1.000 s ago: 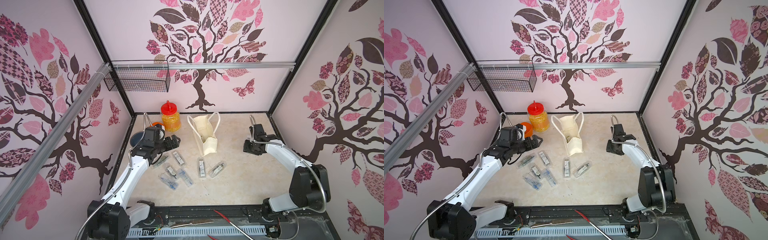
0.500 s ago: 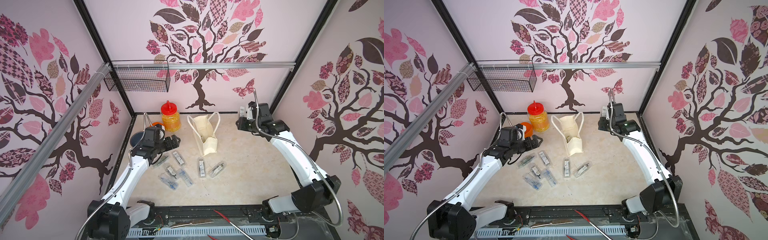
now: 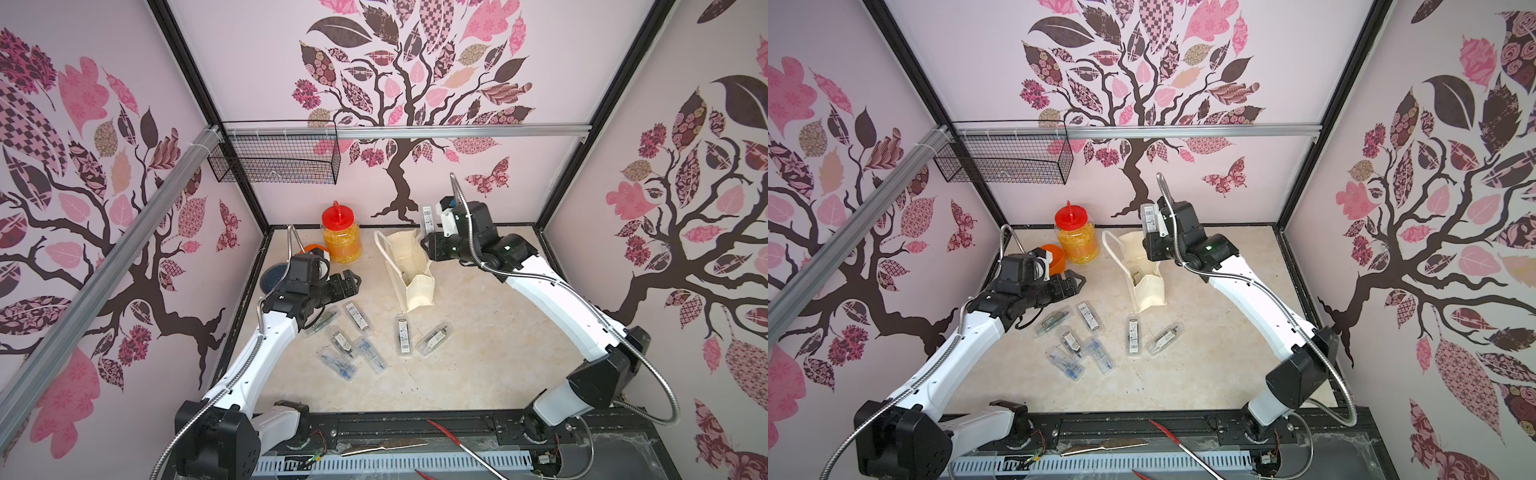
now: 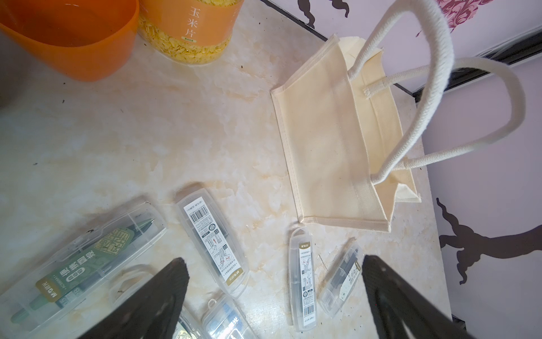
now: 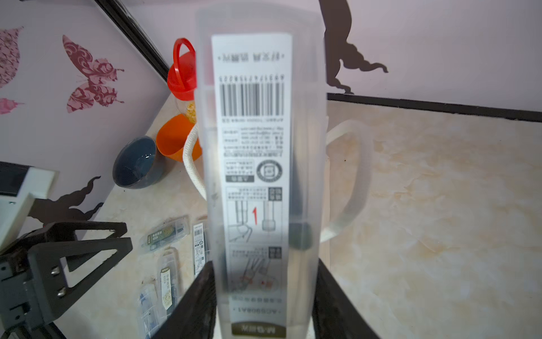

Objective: Put the compass set into the canvas bag
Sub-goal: Place the compass set in the canvas bag.

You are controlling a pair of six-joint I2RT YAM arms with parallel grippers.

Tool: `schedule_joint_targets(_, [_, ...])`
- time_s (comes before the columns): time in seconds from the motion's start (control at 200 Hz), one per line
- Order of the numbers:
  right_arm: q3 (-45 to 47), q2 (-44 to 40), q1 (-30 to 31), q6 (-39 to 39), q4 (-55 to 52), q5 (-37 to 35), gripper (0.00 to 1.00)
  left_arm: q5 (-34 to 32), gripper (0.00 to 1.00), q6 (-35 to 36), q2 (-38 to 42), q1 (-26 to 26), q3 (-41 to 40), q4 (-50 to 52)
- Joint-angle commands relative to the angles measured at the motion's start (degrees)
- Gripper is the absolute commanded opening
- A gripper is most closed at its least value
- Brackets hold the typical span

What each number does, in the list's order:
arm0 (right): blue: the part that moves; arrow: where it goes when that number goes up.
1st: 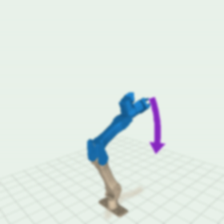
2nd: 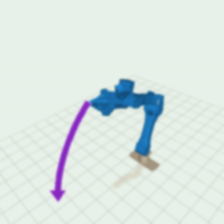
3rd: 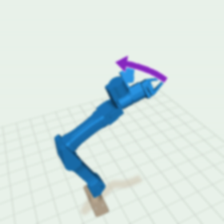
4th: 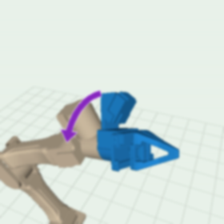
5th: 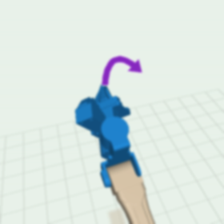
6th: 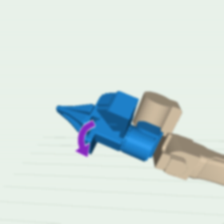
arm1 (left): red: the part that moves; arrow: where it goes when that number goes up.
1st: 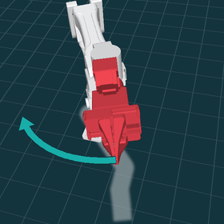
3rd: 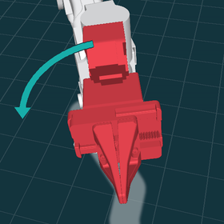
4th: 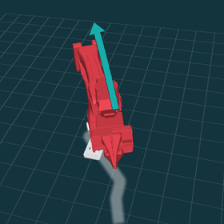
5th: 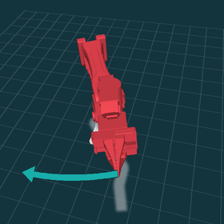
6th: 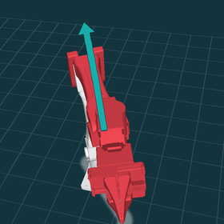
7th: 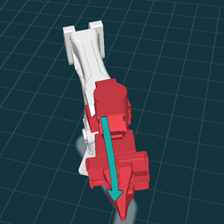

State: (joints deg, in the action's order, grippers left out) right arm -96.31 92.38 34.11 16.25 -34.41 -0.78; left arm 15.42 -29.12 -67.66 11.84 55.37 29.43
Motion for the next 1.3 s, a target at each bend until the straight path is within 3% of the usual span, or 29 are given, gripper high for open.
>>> schedule_joint_targets(0.0, [-1.03, 3.35, 0.45, -1.03, 1.10, -2.15, 0.48, -0.72, 0.96, 0.46, 0.86, 0.22, 0.16, 0.57])
schedule_joint_targets(0.585, [-14.16, 23.47, 3.54, -4.04, -5.99, -11.34, 0.50, -1.96, 0.97, 1.22, 1.55, 0.16, 0.27, 1.70])
schedule_joint_targets(1.295, [-15.35, 33.58, 3.53, -2.63, -11.44, -7.78, 0.52, -2.48, 0.97, 1.32, 2.09, 0.24, -0.19, 1.98])
